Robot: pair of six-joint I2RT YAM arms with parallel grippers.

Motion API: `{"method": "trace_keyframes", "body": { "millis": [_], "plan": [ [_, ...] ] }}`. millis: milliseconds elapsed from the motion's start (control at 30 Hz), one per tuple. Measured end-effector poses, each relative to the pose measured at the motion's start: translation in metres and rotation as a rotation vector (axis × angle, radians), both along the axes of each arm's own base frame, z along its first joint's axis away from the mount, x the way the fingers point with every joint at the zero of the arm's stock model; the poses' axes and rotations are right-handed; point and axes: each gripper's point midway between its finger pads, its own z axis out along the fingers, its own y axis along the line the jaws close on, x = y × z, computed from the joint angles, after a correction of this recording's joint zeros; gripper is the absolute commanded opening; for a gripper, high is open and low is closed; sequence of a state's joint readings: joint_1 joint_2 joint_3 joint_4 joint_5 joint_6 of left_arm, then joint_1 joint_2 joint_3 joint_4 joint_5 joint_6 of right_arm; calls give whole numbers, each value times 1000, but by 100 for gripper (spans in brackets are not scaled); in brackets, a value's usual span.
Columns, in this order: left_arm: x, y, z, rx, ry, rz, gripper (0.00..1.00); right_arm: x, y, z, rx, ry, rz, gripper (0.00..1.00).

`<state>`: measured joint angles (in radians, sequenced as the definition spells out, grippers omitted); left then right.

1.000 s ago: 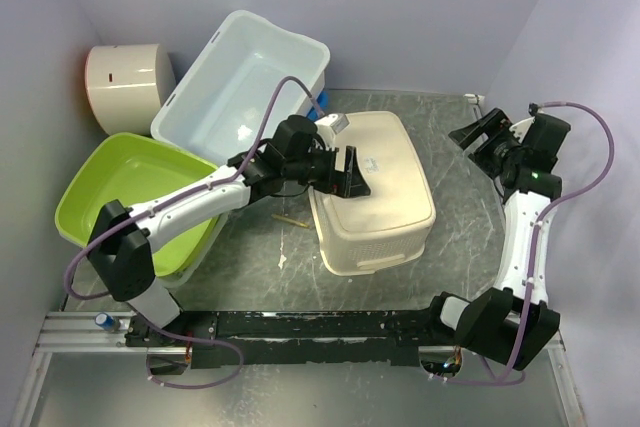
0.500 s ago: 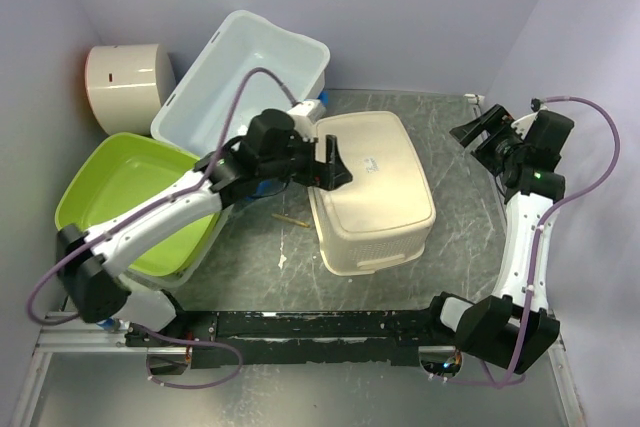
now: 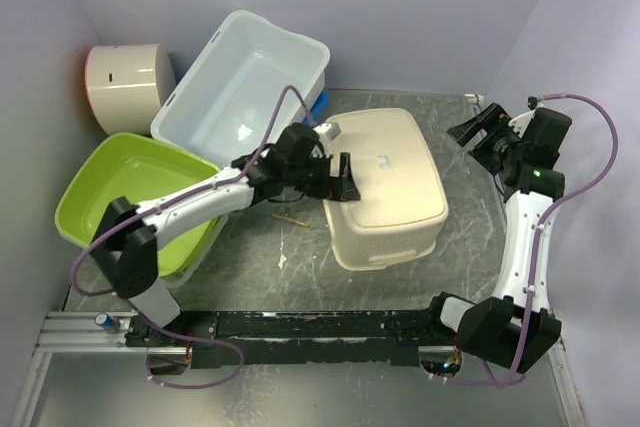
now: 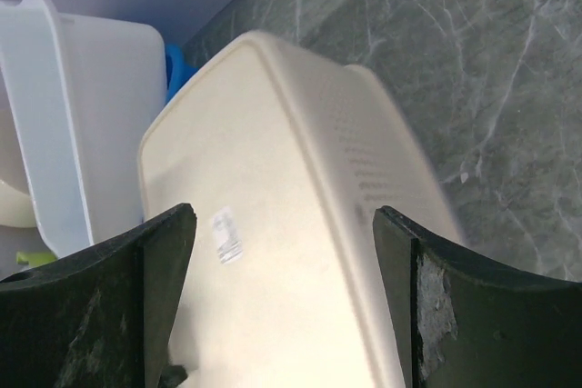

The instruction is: Turn the large container upside down

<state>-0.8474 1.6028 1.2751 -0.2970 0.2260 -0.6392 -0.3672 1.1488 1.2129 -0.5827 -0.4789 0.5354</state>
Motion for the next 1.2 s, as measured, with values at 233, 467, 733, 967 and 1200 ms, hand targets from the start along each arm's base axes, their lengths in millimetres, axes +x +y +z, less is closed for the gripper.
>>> {"method": "trace_keyframes", "body": {
  "millis": [233,467,733,967,1200],
  "plan": [
    [44,-81,15,-133,-26,-106,100,-10,11,35,-31,-71,18,80],
    [88,-128,32,-235,-87,-164,100,-39,32,48,-49,-109,49,80],
    [131,-62,119,-274,-247,-95,100,-94,61,-8,-11,36,120,80],
    [98,3,220,-264,-485,-60,99,-132,73,-84,75,157,84,81],
    [79,49,229,-151,-580,-3,99,-97,70,-114,206,137,7,82]
  ]
}}
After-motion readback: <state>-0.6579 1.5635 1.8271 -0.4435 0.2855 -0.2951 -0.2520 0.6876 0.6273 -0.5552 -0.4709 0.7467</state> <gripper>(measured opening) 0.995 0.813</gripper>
